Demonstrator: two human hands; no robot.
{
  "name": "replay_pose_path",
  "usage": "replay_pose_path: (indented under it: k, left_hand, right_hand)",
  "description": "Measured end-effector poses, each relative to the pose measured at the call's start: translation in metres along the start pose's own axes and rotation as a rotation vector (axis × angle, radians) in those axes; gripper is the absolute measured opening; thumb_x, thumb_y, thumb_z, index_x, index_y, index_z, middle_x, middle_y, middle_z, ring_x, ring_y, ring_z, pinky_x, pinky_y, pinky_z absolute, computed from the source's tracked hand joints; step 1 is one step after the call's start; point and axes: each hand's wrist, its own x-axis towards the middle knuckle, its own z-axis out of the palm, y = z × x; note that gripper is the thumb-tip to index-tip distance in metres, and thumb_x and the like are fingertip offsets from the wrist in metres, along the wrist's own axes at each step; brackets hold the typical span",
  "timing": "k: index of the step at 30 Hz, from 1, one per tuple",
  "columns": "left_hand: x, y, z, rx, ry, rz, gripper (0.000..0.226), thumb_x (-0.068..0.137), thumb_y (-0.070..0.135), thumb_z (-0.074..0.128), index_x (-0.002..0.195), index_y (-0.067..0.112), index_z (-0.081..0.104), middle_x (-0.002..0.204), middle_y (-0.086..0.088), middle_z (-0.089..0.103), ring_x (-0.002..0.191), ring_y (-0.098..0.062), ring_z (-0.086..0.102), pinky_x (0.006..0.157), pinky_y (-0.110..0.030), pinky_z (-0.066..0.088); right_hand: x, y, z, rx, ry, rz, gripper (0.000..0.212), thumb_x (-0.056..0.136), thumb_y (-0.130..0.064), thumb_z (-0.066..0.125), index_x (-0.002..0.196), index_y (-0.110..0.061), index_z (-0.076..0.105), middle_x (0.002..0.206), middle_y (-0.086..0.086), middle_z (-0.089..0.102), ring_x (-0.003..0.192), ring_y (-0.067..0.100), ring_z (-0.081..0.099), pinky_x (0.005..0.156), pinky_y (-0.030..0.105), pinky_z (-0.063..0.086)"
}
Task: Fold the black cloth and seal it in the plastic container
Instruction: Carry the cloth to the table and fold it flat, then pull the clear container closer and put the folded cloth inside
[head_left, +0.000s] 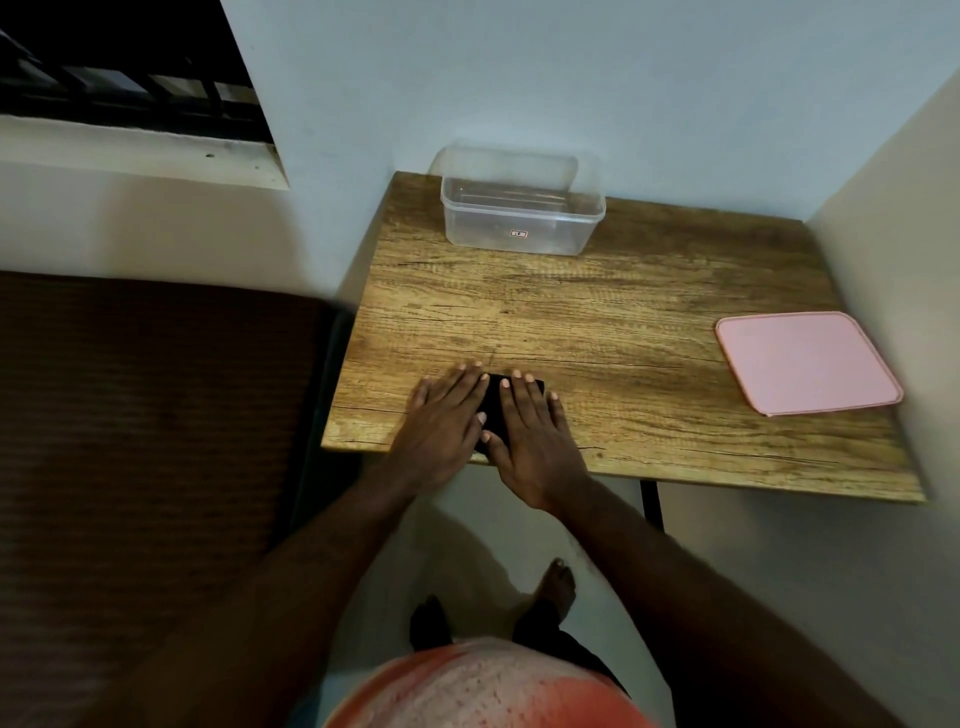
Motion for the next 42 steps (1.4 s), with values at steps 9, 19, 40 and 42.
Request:
replay_pose_path:
  k: [9,19,40,42]
  left_hand:
    - [-0.003,-0.009,0.003,0.101,-0.005,0.011,0.07,0.094,0.055,0.007,0.154,0.018,0.005,0.163,0.0,0.006,0.149,-0.014,-0.001,0.12,-0.04,-0.003]
    - [-0.003,-0.008,0.004,0.108,0.007,0.008,0.074,0.091,0.062,0.009,0.154,0.024,0.006,0.163,0.0,0.005,0.15,-0.015,-0.002,0.12,-0.042,-0.003]
    - [0.15,-0.034,-0.09,-0.158,0.354,0.014,0.05,0.087,0.011,0.06,0.136,0.009,0.051,0.14,-0.018,0.05,0.131,-0.036,0.043,0.109,-0.047,0.036]
    - [0.18,-0.039,-0.1,0.0,0.288,0.024,0.067,0.083,0.0,0.059,0.145,0.013,0.038,0.151,-0.018,0.036,0.14,-0.035,0.03,0.112,-0.048,0.03]
  right_hand:
    - [-0.011,0.001,0.004,-0.041,0.043,0.145,0.082,0.095,-0.059,0.005,0.155,-0.004,-0.002,0.164,0.015,-0.007,0.151,0.027,-0.012,0.121,0.048,-0.007]
    - [-0.017,0.012,0.005,-0.037,0.06,0.064,0.076,0.099,-0.058,0.013,0.156,-0.009,0.001,0.164,0.008,-0.006,0.149,0.018,-0.014,0.122,0.044,-0.006]
    - [0.117,0.083,-0.12,0.156,0.292,0.211,0.075,0.092,-0.038,0.058,0.153,-0.016,0.021,0.162,0.016,0.014,0.149,0.032,0.016,0.12,0.054,0.014]
    - [0.141,0.09,-0.135,0.084,0.299,0.159,0.075,0.092,-0.036,0.059,0.153,-0.015,0.021,0.161,0.017,0.016,0.148,0.034,0.018,0.12,0.054,0.014]
